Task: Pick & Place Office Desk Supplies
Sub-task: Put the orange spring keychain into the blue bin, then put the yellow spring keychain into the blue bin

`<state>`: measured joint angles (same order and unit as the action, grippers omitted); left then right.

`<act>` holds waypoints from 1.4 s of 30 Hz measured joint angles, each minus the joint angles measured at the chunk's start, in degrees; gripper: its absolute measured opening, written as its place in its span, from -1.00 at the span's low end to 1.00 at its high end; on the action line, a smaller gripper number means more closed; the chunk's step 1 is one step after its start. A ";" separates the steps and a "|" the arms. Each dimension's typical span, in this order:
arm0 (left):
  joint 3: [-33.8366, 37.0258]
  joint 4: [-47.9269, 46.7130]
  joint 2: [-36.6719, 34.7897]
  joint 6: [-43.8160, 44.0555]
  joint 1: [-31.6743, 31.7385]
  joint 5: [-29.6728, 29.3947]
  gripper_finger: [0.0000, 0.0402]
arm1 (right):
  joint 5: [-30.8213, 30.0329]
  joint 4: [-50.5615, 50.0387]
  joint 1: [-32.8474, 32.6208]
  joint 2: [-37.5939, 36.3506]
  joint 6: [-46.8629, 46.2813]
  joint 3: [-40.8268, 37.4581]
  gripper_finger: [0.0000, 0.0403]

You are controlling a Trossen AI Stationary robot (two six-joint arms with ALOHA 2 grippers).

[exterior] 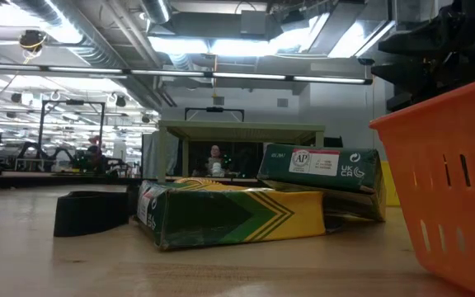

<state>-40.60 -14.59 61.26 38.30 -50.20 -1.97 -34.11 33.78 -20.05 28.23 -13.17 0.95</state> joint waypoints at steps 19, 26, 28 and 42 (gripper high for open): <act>-0.02 5.82 14.49 18.20 -10.51 -10.58 -0.89 | 0.02 -0.21 0.00 0.00 -0.11 0.00 0.27; -0.04 5.46 13.21 19.60 -10.53 -11.70 -0.58 | 0.02 -0.19 -0.02 0.00 -0.11 0.01 0.27; -0.07 5.18 12.68 19.58 -10.51 -12.29 -0.50 | 0.02 -0.19 -0.01 0.00 -0.11 0.00 0.27; -0.07 2.34 9.28 -2.64 -2.66 -27.29 -0.31 | 0.02 -0.15 -0.01 0.00 -1.04 0.00 0.27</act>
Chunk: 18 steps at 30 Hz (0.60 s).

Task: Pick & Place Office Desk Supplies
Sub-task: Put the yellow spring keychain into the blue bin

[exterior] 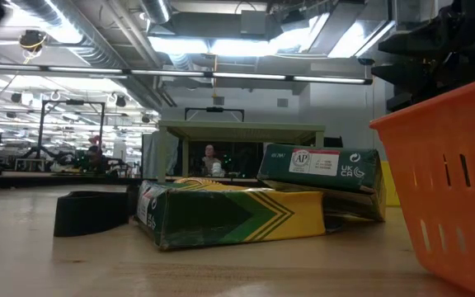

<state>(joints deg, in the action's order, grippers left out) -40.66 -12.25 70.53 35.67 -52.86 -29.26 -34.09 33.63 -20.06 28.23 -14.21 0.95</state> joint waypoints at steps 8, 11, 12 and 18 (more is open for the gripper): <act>-0.02 1.88 0.14 -14.47 19.88 4.28 -0.31 | 0.00 0.00 0.01 0.00 -0.37 0.00 0.27; 0.00 6.39 1.08 -20.30 27.32 11.97 -0.31 | 0.00 0.00 -0.01 0.00 -0.26 0.00 0.27; 0.00 8.33 1.55 -22.47 29.39 14.69 -0.31 | 0.00 -0.04 0.00 0.00 -0.14 0.01 0.27; -0.02 14.78 5.69 -29.21 40.00 27.40 -0.31 | 0.00 -0.72 -0.01 0.04 0.06 0.00 0.27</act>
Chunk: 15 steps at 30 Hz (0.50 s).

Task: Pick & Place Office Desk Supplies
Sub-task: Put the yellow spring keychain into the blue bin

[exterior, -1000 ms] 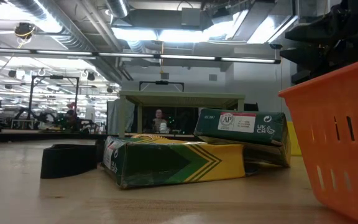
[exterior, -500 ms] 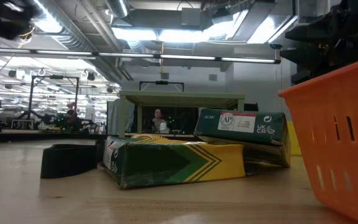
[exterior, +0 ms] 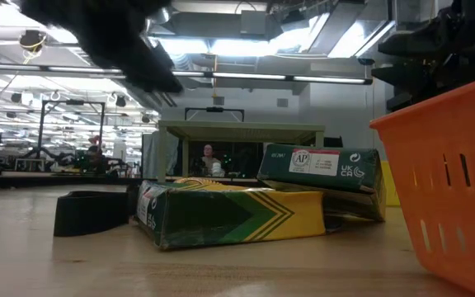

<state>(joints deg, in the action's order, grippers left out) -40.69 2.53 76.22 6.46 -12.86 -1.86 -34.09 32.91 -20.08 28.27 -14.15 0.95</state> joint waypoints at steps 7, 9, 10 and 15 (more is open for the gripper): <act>0.02 3.27 9.26 0.63 7.08 0.48 -0.31 | 0.00 -0.20 0.02 0.00 0.02 0.00 0.27; -0.08 4.57 11.53 1.78 7.91 1.86 -0.31 | 0.00 -0.20 0.02 0.00 0.01 0.01 0.27; -0.46 5.07 12.69 2.16 8.15 2.47 -0.31 | 0.00 -0.21 0.02 0.00 -0.01 0.00 0.27; -3.64 4.70 17.01 2.34 7.01 3.24 -0.31 | -0.04 -0.42 0.00 0.04 -0.04 0.02 0.27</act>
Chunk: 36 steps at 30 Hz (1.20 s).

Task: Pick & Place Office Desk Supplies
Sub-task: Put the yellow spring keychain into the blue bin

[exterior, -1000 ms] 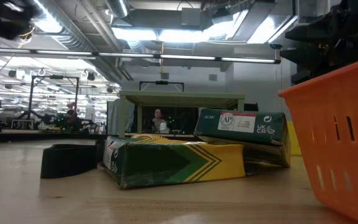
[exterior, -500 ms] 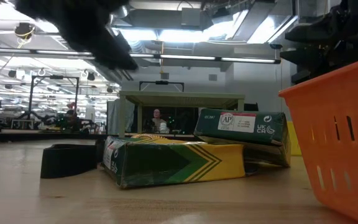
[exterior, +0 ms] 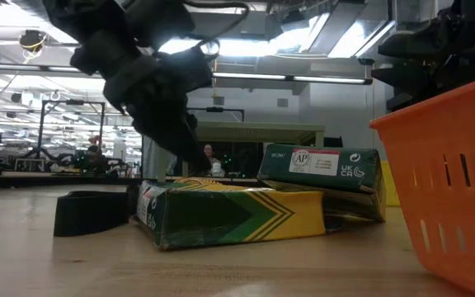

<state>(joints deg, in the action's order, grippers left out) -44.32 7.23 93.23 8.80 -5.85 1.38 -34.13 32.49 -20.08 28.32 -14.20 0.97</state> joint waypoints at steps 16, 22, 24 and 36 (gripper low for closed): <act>-5.24 -4.12 8.96 -1.26 0.39 -9.38 -0.31 | -1.01 -0.39 0.01 0.51 -0.35 -0.02 0.27; -5.24 -4.60 8.96 -3.77 0.79 -8.30 -0.35 | -1.01 -0.39 0.02 0.55 -0.35 -0.02 0.27; -5.24 -5.12 8.96 -5.01 0.74 -8.30 -0.44 | -1.01 -0.39 0.00 0.55 -0.35 0.00 0.27; -4.91 -9.19 3.80 -7.80 0.78 -7.69 -0.92 | -1.01 -0.43 0.01 0.56 -0.35 -0.01 0.27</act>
<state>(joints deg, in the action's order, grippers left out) -49.23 -1.96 97.03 1.00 -5.07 -6.31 -35.14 32.06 -20.07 28.88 -14.55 0.96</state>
